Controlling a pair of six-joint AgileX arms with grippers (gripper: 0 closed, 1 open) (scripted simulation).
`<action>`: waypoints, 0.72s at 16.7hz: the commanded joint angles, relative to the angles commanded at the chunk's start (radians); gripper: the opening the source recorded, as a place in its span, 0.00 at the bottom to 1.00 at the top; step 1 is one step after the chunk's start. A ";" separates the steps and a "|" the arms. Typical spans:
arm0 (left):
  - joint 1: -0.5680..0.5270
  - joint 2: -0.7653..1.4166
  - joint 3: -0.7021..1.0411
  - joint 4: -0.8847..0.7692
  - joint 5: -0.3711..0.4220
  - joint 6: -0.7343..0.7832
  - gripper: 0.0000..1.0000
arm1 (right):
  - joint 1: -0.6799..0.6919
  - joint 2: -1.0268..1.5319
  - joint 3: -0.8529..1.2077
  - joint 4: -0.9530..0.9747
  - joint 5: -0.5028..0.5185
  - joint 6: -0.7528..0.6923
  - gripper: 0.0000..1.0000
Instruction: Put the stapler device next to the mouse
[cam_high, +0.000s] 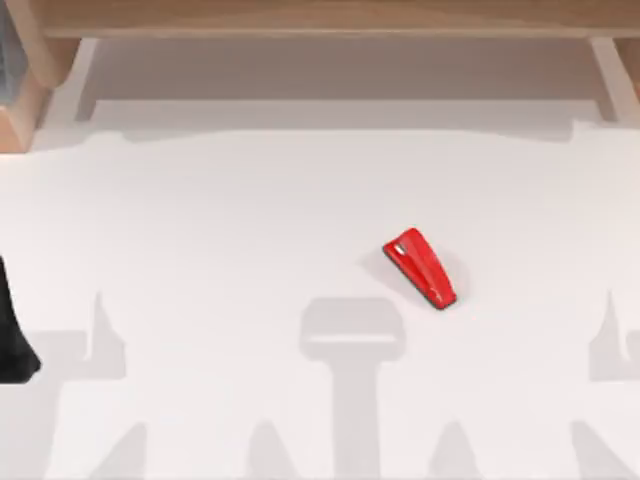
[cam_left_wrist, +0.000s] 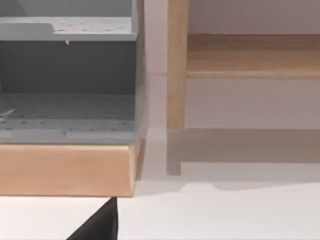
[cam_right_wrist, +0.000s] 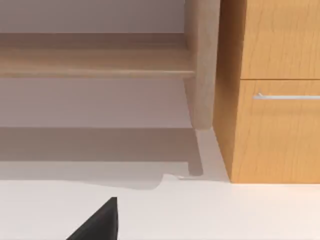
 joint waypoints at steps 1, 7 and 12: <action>0.000 0.000 0.000 0.000 0.000 0.000 1.00 | 0.000 0.000 0.000 0.000 0.000 0.000 1.00; 0.000 0.000 0.000 0.000 0.000 0.000 1.00 | 0.048 0.155 0.154 -0.096 -0.005 -0.003 1.00; 0.000 0.000 0.000 0.000 0.000 0.000 1.00 | 0.145 0.568 0.515 -0.317 -0.003 -0.011 1.00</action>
